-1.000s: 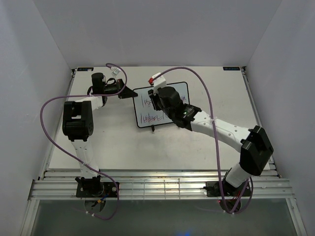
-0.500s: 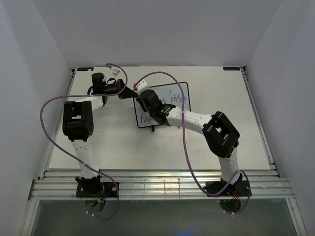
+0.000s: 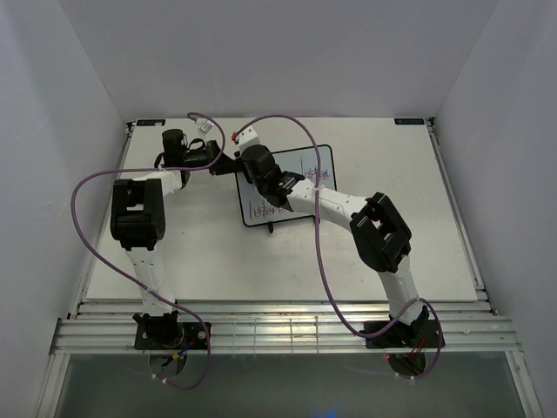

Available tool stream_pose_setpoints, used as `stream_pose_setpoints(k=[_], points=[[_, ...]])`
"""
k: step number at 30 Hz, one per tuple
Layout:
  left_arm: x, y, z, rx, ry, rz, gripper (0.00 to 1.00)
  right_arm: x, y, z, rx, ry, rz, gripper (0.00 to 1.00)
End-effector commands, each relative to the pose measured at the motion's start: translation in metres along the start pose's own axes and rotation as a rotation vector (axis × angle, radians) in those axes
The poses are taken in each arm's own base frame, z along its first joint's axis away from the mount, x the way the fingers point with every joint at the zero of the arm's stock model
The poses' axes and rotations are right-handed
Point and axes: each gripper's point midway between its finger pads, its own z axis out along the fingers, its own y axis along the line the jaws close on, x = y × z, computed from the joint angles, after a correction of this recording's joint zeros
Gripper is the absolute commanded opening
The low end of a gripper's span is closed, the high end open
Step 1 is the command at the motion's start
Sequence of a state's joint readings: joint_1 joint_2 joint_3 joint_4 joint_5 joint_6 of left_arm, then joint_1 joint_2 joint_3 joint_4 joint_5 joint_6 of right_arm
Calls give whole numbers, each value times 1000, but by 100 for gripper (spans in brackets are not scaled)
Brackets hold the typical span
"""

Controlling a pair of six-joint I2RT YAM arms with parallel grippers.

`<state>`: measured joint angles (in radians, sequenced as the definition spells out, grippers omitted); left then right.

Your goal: Erase the whiteboard

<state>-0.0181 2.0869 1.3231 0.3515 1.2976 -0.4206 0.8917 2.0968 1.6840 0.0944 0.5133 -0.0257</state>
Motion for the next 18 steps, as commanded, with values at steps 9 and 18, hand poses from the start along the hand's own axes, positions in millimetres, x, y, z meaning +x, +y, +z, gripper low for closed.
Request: stream_pose_setpoints(k=[9, 18], points=[[2, 2, 9, -5, 7, 122, 0, 59, -3, -21, -4, 119, 74, 14], [0, 0, 9, -13, 2, 125, 0, 121, -4, -36, 18, 211, 48, 12]])
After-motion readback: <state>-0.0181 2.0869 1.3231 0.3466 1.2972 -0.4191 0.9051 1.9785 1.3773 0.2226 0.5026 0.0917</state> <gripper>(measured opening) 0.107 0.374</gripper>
